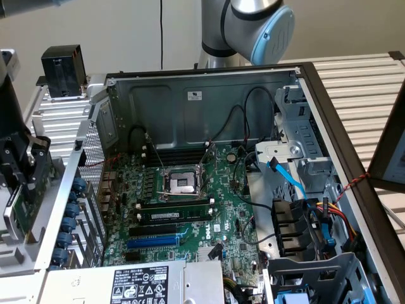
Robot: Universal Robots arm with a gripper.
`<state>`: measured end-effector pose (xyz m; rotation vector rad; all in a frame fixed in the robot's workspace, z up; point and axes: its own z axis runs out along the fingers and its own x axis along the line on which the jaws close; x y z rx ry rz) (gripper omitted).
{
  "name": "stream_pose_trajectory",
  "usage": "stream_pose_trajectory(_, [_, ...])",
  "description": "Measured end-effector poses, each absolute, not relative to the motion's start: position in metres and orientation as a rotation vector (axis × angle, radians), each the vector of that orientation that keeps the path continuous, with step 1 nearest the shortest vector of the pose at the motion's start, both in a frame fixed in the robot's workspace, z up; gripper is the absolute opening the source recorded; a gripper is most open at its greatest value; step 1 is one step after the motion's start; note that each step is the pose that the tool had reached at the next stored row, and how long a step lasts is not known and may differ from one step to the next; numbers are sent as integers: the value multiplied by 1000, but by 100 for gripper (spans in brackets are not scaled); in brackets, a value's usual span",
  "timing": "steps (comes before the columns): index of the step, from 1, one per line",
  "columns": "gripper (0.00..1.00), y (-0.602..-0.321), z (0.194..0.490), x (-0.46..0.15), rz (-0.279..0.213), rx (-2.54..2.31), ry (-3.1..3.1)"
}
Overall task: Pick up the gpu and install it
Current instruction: 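Pick up the gpu and move the gpu toward the slot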
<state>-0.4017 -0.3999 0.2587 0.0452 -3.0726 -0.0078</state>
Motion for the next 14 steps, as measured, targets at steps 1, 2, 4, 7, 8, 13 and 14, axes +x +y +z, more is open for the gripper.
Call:
stream_pose_trajectory(1, [28, -400, 260, -402, -8, 45, -3073])
stream_pose_trajectory(2, [28, -400, 260, -402, -8, 45, -3073])
stream_pose_trajectory(4, [28, -400, 260, -401, -8, 45, -3073])
stream_pose_trajectory(7, [28, -400, 260, -401, -8, 45, -3071])
stream_pose_trajectory(8, [28, -400, 260, -401, -8, 45, -3070])
stream_pose_trajectory(13, [28, -400, 260, -400, -8, 44, -3062])
stream_pose_trajectory(14, [28, -400, 260, -400, -8, 44, -3059])
